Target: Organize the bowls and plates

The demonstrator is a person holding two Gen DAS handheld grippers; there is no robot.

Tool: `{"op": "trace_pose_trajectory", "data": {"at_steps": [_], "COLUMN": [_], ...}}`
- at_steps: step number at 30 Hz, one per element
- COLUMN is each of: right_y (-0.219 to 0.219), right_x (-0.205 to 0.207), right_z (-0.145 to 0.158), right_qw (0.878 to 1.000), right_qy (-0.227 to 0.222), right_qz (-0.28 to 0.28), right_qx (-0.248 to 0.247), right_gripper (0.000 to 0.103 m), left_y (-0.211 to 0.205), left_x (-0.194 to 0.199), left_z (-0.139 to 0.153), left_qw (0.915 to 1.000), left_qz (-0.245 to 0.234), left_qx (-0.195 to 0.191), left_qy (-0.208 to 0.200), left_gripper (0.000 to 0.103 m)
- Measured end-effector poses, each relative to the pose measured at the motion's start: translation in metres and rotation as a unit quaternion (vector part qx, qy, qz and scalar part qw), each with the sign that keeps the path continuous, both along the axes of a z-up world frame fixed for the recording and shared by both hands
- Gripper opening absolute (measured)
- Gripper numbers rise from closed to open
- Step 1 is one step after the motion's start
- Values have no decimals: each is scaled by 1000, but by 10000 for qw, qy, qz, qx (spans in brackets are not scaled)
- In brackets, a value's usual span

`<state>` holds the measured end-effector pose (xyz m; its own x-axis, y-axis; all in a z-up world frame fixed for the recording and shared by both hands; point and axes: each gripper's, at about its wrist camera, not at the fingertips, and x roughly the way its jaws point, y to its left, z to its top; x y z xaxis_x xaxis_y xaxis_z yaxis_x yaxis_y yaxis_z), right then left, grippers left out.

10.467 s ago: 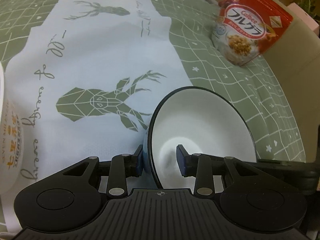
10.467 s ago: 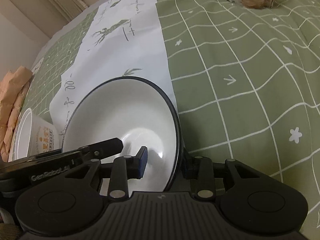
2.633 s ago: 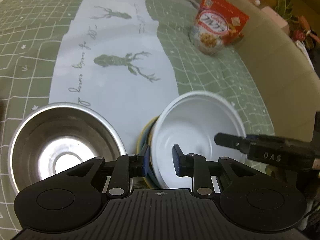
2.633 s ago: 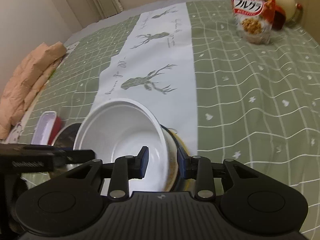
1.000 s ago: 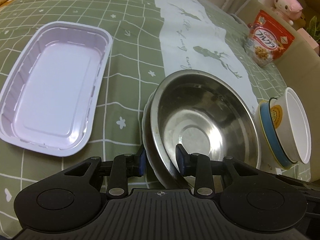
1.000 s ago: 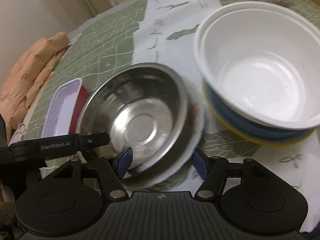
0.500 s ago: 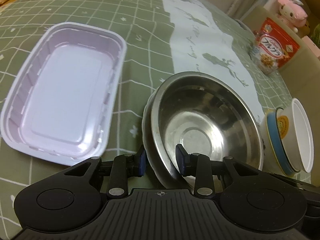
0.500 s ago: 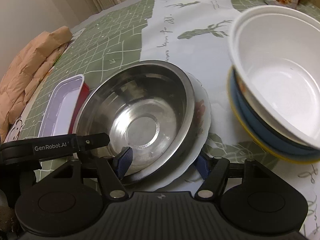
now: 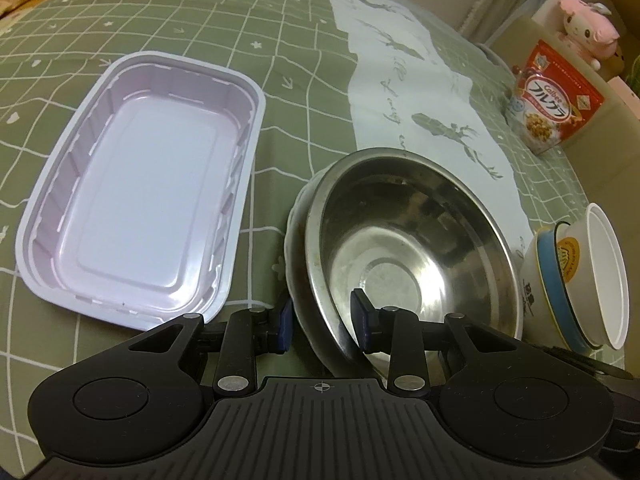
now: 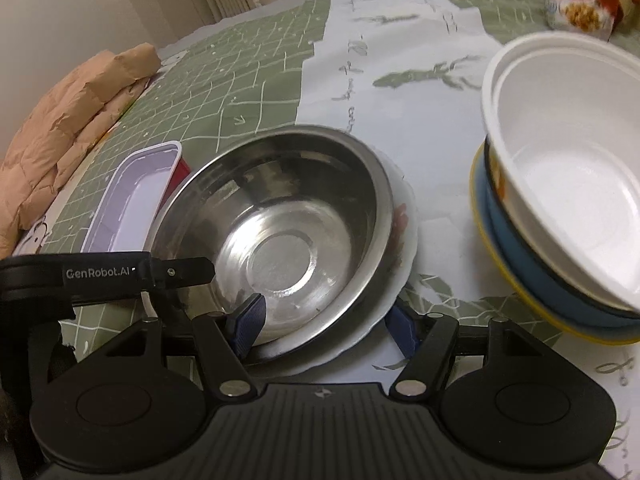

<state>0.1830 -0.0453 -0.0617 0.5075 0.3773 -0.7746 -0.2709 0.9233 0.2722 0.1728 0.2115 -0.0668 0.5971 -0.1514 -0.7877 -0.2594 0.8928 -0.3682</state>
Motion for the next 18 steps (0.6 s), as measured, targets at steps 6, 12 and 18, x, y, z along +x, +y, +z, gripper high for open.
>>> {"op": "trace_pose_trajectory", "data": {"at_steps": [6,12,18], "right_y": [0,6,5], "right_x": [-12,-19,-19], "right_z": [14,25,24], "right_qw": [9982,9960,9970], "right_qy": [-543,-843,-714], "right_qz": [-6,223,299], "right_qx": [-260,-215,-58], "right_gripper": [67,67,67], "left_y": [0,-1,-4], "left_x": [-5,-10,-16], "left_z": [7,14,21], "left_qw": [10000,9998,9996], "left_qz": [55,90,102], "left_qx": [51,131,212], "left_qy": [-52,-80,-126], "left_gripper": [34,32,32]}}
